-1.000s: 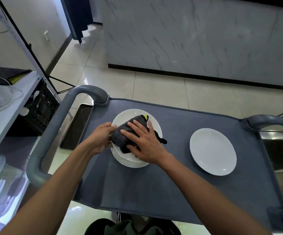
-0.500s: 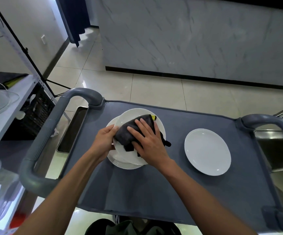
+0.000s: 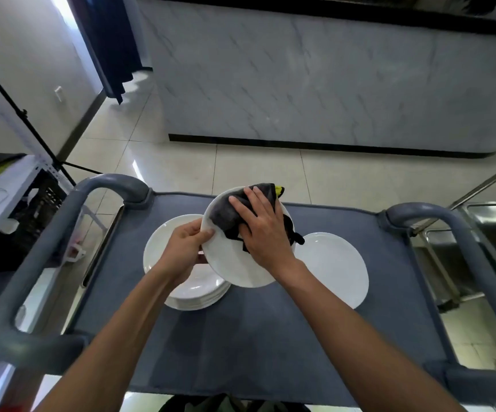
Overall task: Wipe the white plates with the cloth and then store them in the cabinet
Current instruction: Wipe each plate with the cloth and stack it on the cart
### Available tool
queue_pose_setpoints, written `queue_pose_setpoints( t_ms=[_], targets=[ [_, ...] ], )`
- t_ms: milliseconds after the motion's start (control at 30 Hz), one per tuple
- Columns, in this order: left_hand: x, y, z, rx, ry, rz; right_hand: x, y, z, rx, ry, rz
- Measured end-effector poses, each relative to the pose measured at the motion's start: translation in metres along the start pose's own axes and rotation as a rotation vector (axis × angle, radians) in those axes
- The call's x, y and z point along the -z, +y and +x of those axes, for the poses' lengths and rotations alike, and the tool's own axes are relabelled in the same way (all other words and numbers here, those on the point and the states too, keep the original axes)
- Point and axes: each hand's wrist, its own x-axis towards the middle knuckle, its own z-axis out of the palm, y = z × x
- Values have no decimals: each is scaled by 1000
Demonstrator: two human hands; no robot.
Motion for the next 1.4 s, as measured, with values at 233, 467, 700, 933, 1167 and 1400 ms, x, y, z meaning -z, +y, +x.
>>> queue_pose_setpoints(
  t_ms=[233,467,700,933,1167,1400],
  targets=[
    [-36,-4,-8,-27,87,-124,24,25,3,-15,-4,13],
    [-58,-8,-7,-17,230,-267,39,48,-31,-37,-67,-26],
    [-78,-11,-4,4,299,-322,36,35,-77,-43,-137,11],
    [-95,-6,-5,-3,326,-340,39,18,-105,30,-82,51],
    [-105,-7,-13,-18,330,-255,59,67,-119,85,-54,15],
    [-121,-9,-26,-33,306,-158,73,110,-115,54,-34,8]
  ],
)
